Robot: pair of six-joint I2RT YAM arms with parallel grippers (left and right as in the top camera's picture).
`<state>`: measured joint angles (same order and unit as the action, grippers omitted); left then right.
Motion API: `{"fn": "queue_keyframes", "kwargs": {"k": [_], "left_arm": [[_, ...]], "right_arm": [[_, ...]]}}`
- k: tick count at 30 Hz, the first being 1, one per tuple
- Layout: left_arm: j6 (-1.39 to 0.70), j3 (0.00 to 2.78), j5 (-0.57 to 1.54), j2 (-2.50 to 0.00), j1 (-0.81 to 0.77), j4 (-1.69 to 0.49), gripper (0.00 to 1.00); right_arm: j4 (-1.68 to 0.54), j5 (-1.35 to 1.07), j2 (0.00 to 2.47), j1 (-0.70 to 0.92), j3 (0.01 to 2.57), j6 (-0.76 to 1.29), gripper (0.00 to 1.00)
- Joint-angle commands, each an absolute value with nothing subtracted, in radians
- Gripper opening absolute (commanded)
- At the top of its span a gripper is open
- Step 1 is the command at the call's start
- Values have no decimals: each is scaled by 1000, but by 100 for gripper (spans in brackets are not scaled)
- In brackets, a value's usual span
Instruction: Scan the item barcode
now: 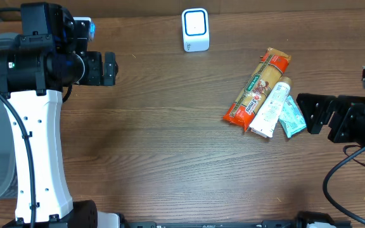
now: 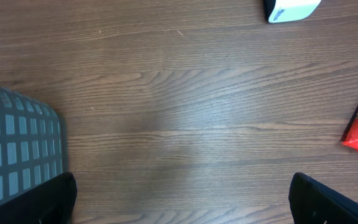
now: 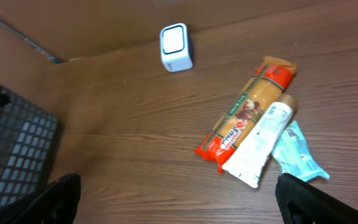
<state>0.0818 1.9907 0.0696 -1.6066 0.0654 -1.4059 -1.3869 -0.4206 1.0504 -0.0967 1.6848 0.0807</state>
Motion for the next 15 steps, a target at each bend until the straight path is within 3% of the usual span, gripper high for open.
{"fn": "queue_keyframes", "kwargs": {"k": [1, 8, 15], "left_arm": [[94, 2006, 67, -1605, 65, -1402, 100], [94, 2006, 67, -1605, 65, -1402, 100], [94, 2006, 67, -1605, 65, -1402, 100]], "right_arm": [[-1316, -321, 1037, -97, 1669, 73, 100], [-939, -237, 878, -96, 1419, 73, 100], [-430, -236, 587, -96, 923, 73, 100]]}}
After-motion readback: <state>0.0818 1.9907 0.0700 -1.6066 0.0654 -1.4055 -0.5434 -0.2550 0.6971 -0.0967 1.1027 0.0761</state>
